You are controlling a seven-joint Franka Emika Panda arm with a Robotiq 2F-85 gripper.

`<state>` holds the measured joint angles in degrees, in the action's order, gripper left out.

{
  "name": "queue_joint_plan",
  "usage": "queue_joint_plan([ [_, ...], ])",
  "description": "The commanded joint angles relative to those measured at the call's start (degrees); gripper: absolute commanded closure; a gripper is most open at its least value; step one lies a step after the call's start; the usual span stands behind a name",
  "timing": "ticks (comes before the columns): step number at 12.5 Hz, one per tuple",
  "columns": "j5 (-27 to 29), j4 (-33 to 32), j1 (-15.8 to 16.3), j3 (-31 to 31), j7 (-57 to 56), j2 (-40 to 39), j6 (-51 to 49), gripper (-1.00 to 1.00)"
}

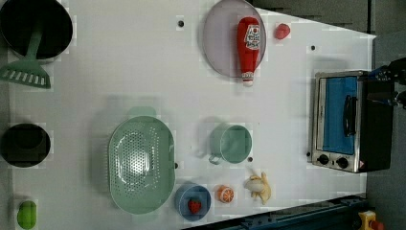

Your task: Pick ketchup from plate and place it on table.

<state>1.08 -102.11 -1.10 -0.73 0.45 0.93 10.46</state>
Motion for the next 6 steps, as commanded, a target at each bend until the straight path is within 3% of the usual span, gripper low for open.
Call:
queue_joint_plan([
  [1, 1.6, -5.0, -6.1, -1.0, 0.5, 12.0, -11.4, -0.58],
  [3, 1.6, -5.0, -6.0, -1.3, 0.1, 11.4, -11.2, -0.99],
  [6, 1.6, -4.9, -5.5, -2.3, -0.4, 8.6, -9.5, -1.0],
])
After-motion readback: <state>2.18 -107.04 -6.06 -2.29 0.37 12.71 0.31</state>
